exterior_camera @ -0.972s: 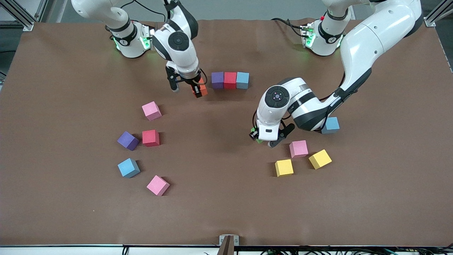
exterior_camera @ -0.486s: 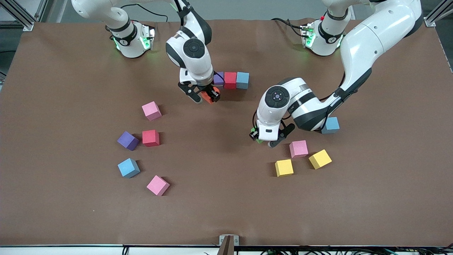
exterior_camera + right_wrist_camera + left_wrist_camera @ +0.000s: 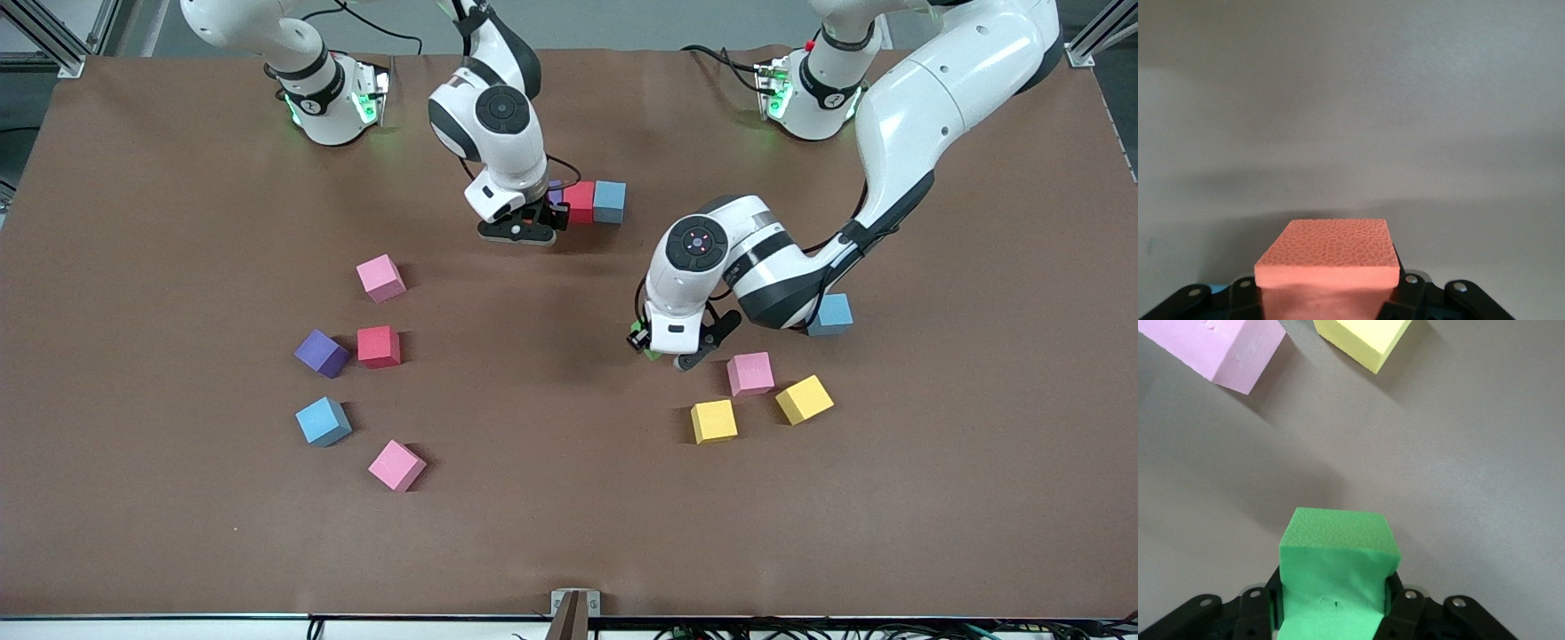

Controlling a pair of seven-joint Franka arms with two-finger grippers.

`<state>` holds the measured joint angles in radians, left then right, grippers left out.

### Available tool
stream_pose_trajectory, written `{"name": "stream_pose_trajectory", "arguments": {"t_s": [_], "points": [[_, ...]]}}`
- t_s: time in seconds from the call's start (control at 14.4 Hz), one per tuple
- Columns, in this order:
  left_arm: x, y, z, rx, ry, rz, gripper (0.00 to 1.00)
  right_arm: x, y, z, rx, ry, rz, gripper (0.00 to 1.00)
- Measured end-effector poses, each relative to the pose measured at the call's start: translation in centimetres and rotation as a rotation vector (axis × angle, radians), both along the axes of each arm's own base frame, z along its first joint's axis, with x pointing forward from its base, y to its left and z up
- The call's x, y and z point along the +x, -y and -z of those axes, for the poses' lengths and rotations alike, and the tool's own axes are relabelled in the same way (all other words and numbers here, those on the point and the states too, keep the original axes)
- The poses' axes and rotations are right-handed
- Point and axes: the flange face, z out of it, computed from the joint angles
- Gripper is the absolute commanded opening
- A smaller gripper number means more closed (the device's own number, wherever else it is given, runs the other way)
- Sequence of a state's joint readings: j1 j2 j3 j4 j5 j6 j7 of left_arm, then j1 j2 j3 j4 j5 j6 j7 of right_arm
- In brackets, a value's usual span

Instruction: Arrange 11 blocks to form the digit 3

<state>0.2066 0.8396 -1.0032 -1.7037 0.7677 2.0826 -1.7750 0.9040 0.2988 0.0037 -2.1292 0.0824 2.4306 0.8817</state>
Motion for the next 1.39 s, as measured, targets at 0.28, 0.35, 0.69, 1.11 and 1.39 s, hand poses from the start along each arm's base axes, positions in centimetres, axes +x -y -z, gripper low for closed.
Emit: {"name": "stream_pose_trajectory", "arguments": {"t_s": [0.28,0.35,0.69,1.11,1.39], "points": [[0.0,-0.1,0.1,0.009,-0.004,0.000,0.30,-1.0,-0.7,1.5,-0.011,-0.008,-0.089,0.01],[0.0,-0.1,0.1,0.009,-0.005,0.000,0.30,-1.1,-0.8,2.0,-0.009,-0.006,-0.088,0.01],[0.0,-0.1,0.1,0.010,-0.005,0.000,0.30,-1.3,-1.4,5.7,0.010,0.016,-0.007,0.01],[0.0,-0.1,0.1,0.010,-0.005,-0.001,0.30,-1.4,-1.4,6.5,0.006,0.012,0.019,0.01],[0.0,-0.3,0.1,0.015,-0.008,-0.002,0.30,-1.7,-1.5,7.3,0.005,0.010,0.032,0.01]]}}
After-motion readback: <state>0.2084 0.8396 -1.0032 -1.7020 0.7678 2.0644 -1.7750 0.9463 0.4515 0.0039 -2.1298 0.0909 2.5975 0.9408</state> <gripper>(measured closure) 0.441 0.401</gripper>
